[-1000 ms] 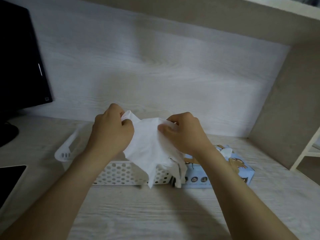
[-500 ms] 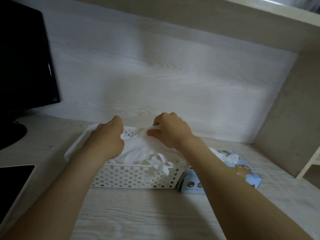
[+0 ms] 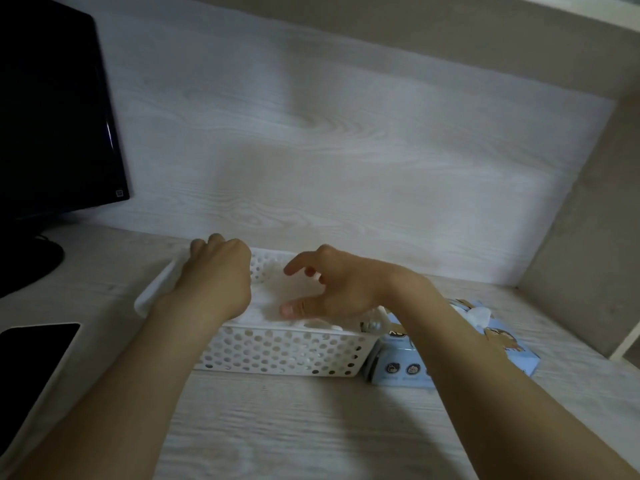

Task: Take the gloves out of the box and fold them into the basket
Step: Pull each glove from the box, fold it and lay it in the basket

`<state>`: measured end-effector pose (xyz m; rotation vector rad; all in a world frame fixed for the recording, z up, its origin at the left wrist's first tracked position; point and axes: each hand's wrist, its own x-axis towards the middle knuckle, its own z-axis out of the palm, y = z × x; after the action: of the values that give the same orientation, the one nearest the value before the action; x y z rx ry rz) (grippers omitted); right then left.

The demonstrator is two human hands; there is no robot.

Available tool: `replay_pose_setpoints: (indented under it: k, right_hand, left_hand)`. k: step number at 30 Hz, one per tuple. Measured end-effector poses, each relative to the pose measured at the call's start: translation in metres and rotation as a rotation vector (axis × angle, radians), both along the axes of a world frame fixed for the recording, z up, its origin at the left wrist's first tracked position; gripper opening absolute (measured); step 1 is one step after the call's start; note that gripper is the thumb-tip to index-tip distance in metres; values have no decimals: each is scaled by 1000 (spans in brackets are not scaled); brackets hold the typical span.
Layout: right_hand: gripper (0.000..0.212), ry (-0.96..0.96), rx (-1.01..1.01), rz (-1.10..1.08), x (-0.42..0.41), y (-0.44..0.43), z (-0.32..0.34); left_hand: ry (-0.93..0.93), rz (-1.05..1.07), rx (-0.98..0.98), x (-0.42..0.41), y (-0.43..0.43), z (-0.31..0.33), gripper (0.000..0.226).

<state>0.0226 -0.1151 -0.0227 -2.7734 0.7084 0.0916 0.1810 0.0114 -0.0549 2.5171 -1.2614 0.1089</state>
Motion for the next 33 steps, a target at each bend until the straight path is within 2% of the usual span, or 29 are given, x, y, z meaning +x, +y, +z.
replay_pose_setpoints:
  k: [2,7,14,16,19,20,22,24,28,31,33]
  right_hand:
    - [89,83,-40,12,1,1,-7]
    - [75,192,-128,76,12,-4,-25]
    - [63,243,-137,62,26,-4,-41]
    - [62,224,-153,86,22,-2,-37]
    - [67,37,-298,79,8,4,-26]
    - [67,-66,-371,54,2,7,-23]
    - [50,-297,-399,-1,-9,8,-21]
    - [29,-501,-366,-47,-21,6,-21]
    - [33,-741,-353,-143,-52,-5,-23]
    - [31,-814,-345,-168,-77,-19,-28]
    - [31,-832,-429,-169,-95,-26,-34]
  left_hand:
    - [74,-54,6,-1,0,-1,21]
    - [194,-135,162,2,-2,-6,17]
    - [122,-172,300,-5,-1,-1,52]
    - [107,-177,324,-5,-1,0,56]
    - [46,-198,234,-8,2,4,38]
    - [-14,-219,147,-11,3,6,28]
    - [-128,-292,-120,-22,1,9,10]
    - [-191,-391,-339,-39,-1,11,9]
    - [-278,-512,-521,-75,-3,3,14]
    - [-379,-593,-625,-100,-8,-9,14]
    - [-430,-615,-623,-115,-15,-17,19]
